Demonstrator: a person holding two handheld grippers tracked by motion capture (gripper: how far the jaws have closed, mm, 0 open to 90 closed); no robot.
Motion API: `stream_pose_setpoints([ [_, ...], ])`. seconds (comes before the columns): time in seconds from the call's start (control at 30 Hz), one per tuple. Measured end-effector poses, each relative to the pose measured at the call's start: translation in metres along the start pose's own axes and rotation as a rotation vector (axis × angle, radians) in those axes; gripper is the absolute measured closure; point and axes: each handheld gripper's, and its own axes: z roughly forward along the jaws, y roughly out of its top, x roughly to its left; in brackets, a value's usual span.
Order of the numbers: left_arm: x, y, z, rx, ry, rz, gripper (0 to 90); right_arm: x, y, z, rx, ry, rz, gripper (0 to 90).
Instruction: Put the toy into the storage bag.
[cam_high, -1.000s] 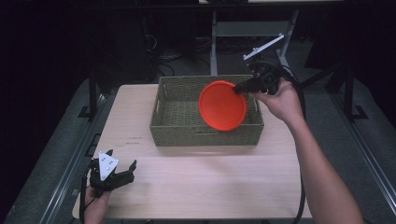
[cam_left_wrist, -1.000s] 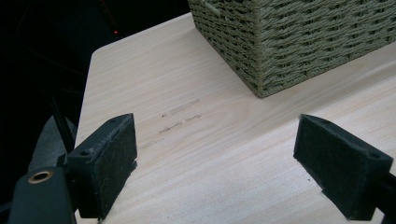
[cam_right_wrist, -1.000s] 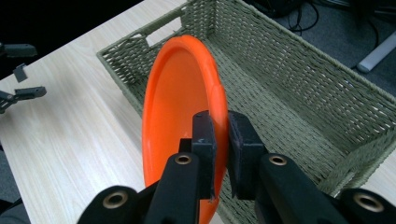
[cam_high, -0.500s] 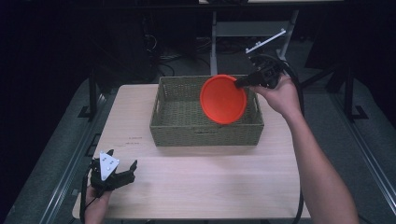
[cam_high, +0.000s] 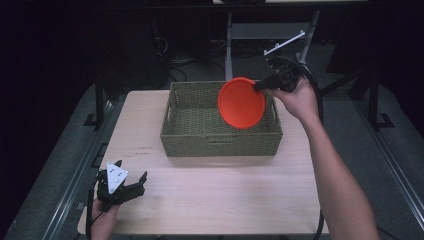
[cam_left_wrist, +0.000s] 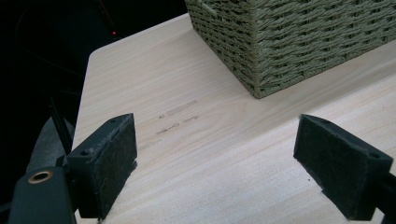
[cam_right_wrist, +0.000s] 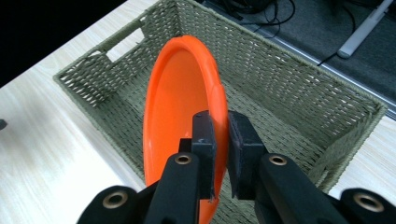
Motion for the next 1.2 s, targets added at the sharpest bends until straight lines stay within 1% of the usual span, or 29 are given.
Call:
stream_pose_setpoints([
  [0.27, 0.000, 0.000, 0.000, -0.005, -0.001, -0.003, 12.8, -0.004, 0.002, 0.011, 0.015, -0.019, 0.013, 82.3],
  [0.4, 0.000, 0.000, 0.000, 0.002, -0.003, -0.002, 12.9, -0.005, 0.003, 0.017, 0.021, -0.028, 0.012, 82.3],
  [0.57, 0.000, 0.000, -0.001, 0.003, -0.004, -0.002, 12.8, -0.007, 0.003, 0.022, 0.019, -0.027, 0.022, 82.3],
  [0.8, 0.000, 0.000, 0.000, 0.000, -0.003, -0.004, 12.9, -0.008, 0.004, 0.032, 0.032, -0.036, 0.024, 82.3],
  [0.97, 0.001, 0.000, 0.000, 0.000, -0.002, -0.006, 12.8, -0.011, 0.002, 0.038, 0.028, -0.030, 0.038, 82.2],
  [1.0, 0.001, 0.000, 0.000, 0.000, -0.001, -0.006, 12.8, -0.013, 0.000, 0.042, 0.034, -0.029, 0.046, 82.3],
  [1.1, 0.001, 0.000, 0.000, 0.000, -0.002, -0.005, 12.8, -0.014, -0.002, 0.046, 0.038, -0.030, 0.054, 82.3],
  [1.13, 0.001, 0.000, 0.000, -0.001, -0.001, -0.005, 12.8, -0.017, -0.004, 0.049, 0.049, -0.033, 0.060, 82.2],
  [1.2, 0.001, 0.000, 0.000, 0.001, -0.001, -0.004, 12.8, -0.018, -0.004, 0.052, 0.054, -0.039, 0.058, 82.3],
])
